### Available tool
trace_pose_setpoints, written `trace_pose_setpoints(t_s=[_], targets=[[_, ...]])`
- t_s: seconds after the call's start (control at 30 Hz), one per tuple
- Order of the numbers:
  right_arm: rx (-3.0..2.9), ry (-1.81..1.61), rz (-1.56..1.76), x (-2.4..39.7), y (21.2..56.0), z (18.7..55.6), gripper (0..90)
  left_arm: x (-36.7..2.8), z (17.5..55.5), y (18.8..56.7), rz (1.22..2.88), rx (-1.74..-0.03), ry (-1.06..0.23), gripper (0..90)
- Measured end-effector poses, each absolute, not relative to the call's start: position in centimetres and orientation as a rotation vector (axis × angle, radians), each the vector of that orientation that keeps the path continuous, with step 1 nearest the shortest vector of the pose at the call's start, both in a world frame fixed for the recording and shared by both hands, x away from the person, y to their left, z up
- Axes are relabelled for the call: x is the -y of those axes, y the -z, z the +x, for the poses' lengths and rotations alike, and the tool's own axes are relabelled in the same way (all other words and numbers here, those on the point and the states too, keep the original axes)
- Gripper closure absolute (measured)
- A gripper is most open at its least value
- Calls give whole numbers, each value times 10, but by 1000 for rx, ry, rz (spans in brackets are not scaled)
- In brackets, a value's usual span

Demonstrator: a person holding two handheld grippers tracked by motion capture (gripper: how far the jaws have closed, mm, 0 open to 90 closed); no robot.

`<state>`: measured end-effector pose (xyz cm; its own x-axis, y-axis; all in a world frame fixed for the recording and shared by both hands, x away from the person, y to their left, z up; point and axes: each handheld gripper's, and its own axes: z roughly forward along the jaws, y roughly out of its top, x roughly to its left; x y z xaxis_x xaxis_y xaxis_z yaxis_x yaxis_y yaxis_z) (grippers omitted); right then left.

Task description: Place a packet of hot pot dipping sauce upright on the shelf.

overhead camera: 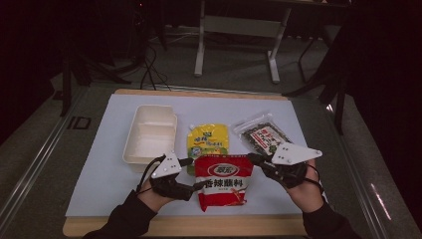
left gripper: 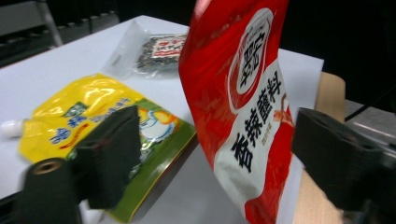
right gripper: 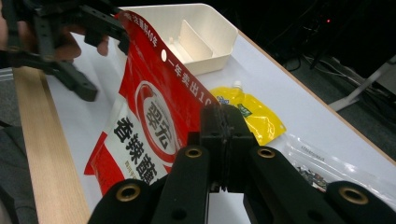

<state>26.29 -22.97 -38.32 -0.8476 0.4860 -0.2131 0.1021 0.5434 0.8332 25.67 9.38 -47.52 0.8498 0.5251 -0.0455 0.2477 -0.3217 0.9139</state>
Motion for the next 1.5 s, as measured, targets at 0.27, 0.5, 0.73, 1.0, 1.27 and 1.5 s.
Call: trace_pose_setpoints(t_s=[0.27, 0.5, 0.73, 1.0, 1.27, 1.5], targets=[[-2358, -1250, 460, 229, 381, 258, 893, -77, 264, 475, 1931, -467, -242, 576], [-2361, -1249, 455, 228, 380, 259, 890, -75, 268, 473, 1959, -414, -198, 842], [-2368, -1260, 472, 233, 381, 260, 867, -74, 266, 472, 1953, -375, -171, 900], [-2425, -1277, 508, 233, 396, 267, 580, -71, 260, 469, 1959, -328, -161, 900], [-2513, -1345, 468, 230, 410, 272, 463, -68, 254, 465, 1953, -278, -148, 900], [-2592, -1365, 424, 229, 417, 275, 532, -70, 250, 456, 1925, -278, -175, 900]])
